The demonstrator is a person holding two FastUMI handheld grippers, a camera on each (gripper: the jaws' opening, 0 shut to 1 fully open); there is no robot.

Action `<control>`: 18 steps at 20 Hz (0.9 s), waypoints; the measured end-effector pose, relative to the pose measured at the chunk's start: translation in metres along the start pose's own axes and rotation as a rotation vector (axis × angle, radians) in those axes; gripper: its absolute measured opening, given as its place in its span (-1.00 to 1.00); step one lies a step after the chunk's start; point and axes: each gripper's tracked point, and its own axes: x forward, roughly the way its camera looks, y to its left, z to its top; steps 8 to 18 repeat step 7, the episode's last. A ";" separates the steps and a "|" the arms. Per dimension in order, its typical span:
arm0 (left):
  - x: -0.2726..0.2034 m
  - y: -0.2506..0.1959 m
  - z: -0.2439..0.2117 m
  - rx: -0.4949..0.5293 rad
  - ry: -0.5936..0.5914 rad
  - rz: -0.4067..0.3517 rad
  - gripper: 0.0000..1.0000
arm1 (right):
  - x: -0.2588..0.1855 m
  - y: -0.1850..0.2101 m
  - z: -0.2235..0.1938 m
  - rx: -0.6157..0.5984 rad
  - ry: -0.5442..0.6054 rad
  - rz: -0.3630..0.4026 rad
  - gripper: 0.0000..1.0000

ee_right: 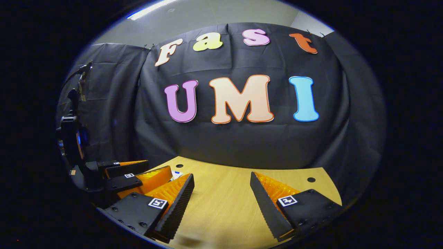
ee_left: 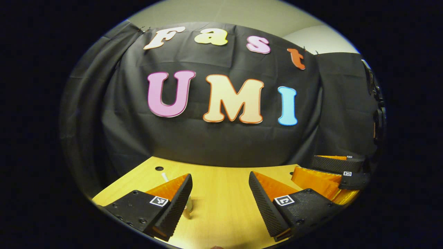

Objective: Put the toothbrush and toothpaste on the desktop into the cup, then pick up the cup and place it on the coaster on the desktop.

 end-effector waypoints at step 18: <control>-0.001 -0.019 0.033 0.060 -0.061 -0.102 0.88 | -0.028 -0.035 0.042 0.034 -0.138 -0.175 0.99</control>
